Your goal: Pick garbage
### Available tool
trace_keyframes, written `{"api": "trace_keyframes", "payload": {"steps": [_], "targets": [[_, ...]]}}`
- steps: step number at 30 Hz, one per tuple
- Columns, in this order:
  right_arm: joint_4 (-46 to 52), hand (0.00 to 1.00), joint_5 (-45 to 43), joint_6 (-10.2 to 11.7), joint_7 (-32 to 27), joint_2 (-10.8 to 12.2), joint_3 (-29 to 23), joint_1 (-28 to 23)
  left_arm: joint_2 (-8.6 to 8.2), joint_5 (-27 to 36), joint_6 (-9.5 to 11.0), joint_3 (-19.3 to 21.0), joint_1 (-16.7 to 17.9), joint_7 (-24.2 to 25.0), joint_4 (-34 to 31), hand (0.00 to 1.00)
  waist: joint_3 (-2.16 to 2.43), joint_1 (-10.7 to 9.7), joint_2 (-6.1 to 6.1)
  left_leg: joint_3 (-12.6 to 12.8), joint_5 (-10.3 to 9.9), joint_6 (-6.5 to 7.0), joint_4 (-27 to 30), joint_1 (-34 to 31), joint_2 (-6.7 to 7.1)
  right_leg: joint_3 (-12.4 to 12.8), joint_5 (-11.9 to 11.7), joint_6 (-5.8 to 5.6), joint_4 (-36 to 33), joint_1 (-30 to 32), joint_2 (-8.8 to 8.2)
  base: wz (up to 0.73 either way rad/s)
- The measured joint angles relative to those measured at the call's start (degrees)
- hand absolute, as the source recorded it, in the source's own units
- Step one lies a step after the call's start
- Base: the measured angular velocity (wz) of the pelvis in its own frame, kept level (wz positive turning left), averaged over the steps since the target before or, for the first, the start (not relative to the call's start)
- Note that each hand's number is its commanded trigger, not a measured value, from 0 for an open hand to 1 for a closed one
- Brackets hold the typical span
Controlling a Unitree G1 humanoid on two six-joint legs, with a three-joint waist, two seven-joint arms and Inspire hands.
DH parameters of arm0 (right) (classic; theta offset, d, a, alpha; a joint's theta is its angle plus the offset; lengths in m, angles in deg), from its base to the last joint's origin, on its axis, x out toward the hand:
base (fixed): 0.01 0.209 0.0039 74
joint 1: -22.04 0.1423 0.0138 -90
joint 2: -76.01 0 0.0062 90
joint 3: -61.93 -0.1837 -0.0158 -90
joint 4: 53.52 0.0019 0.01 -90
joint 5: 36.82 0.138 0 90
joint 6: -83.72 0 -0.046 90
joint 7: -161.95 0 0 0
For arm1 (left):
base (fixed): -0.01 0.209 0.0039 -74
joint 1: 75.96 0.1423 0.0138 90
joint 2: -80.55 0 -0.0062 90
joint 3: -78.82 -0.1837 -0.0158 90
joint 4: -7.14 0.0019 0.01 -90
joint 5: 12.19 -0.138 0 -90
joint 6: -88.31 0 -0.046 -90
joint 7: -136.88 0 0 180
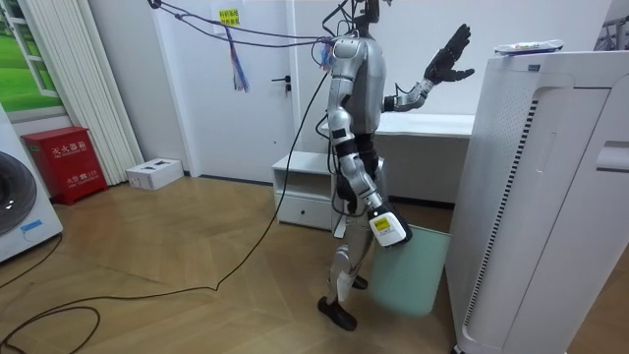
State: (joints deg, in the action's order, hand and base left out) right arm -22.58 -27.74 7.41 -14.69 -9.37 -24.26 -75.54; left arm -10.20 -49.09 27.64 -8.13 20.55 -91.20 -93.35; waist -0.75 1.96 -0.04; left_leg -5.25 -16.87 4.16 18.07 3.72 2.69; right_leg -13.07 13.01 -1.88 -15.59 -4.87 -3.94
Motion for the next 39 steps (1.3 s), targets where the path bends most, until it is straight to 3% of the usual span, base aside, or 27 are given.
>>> {"api": "trace_keyframes", "payload": {"steps": [4, 10, 15, 18, 20, 24, 34, 37, 39], "targets": [[0.00, 1.00, -0.71, 0.00, 0.50, -0.04, 0.03, 0.65, 0.13, -1.54, -0.02, -0.38, -1.04, 1.37, 0.02, 0.00, -0.44, -0.82, -0.50, 0.17, 0.01, 0.02, -0.11, -0.02, 0.04, 0.33, 0.01, -0.01, -0.03, 0.19, -0.01, -0.02], [0.03, 1.00, -0.70, 0.00, 0.98, -1.17, 0.05, 0.79, 2.28, -1.44, -0.55, -1.04, -2.84, 2.71, 0.43, 0.00, -0.31, -1.53, -1.31, 0.38, 0.18, 0.01, -0.25, 0.03, 0.01, 0.41, 0.01, -0.01, 0.06, 0.70, -0.05, -0.01], [-0.06, 1.00, -1.49, -0.08, 0.98, -2.19, 0.00, 0.77, 5.31, -1.39, -1.67, -0.73, -4.91, 3.07, 2.01, 0.00, -0.70, -1.63, -2.50, 0.70, 0.20, -0.01, -1.05, 0.92, -0.07, 0.54, -0.09, -0.12, 1.28, -0.30, 0.11, -0.02], [-0.06, 1.00, -3.37, -0.11, 1.02, -2.30, -0.07, 0.76, 6.54, -1.43, -2.50, -0.45, -5.43, 5.05, 2.24, 0.00, -0.41, -1.81, -3.06, 1.33, 0.49, -0.04, -1.79, 1.42, -0.09, 0.69, -0.09, -0.12, 1.43, -0.31, 0.06, -0.04], [-0.02, 1.00, -5.17, -0.11, 1.44, -2.29, -0.59, 0.75, 6.61, -1.53, -3.08, -0.43, -6.32, 6.36, 2.31, 0.00, -0.39, -1.93, -3.08, 1.31, 0.66, -0.06, -2.57, 2.03, -0.09, 0.66, -0.09, -0.12, 1.98, -0.92, 0.08, 0.00], [0.79, 1.00, -5.58, -0.11, 2.34, -2.34, -1.05, 0.72, 8.43, -1.34, -4.34, -0.35, -7.67, 9.55, 2.68, 0.00, -0.36, -2.89, -3.13, 1.40, 0.73, -0.11, -2.75, 2.12, -0.12, 0.81, -0.09, -0.12, 2.08, -1.00, 0.10, 0.00], [2.05, 1.00, -5.65, -1.51, 3.78, -3.03, -1.10, 0.72, 10.23, -1.32, -7.35, -0.30, -9.93, 13.91, 6.08, 0.00, -0.14, -3.20, -3.66, 2.07, 0.86, -0.09, -3.74, 3.57, -0.13, 1.49, -0.21, -0.31, 3.03, -2.10, 0.19, -0.03], [2.07, 1.00, -5.71, -1.87, 4.40, -3.32, -1.15, 0.85, 10.68, -1.35, -8.20, -0.29, -9.98, 15.26, 6.13, 0.00, 0.01, -3.20, -4.43, 2.49, 0.87, -0.09, -3.89, 3.71, -0.17, 1.72, -0.24, -0.35, 3.09, -2.35, 0.21, -0.03], [2.07, 1.00, -6.10, -2.57, 4.62, -3.63, -1.16, 0.78, 11.17, -1.34, -9.02, -0.11, -9.98, 16.42, 6.14, 0.00, 0.44, -3.24, -5.39, 3.77, 0.93, 0.01, -4.44, 3.86, -0.34, 1.86, -0.29, -0.42, 3.08, -2.33, 0.23, -0.04]]}}
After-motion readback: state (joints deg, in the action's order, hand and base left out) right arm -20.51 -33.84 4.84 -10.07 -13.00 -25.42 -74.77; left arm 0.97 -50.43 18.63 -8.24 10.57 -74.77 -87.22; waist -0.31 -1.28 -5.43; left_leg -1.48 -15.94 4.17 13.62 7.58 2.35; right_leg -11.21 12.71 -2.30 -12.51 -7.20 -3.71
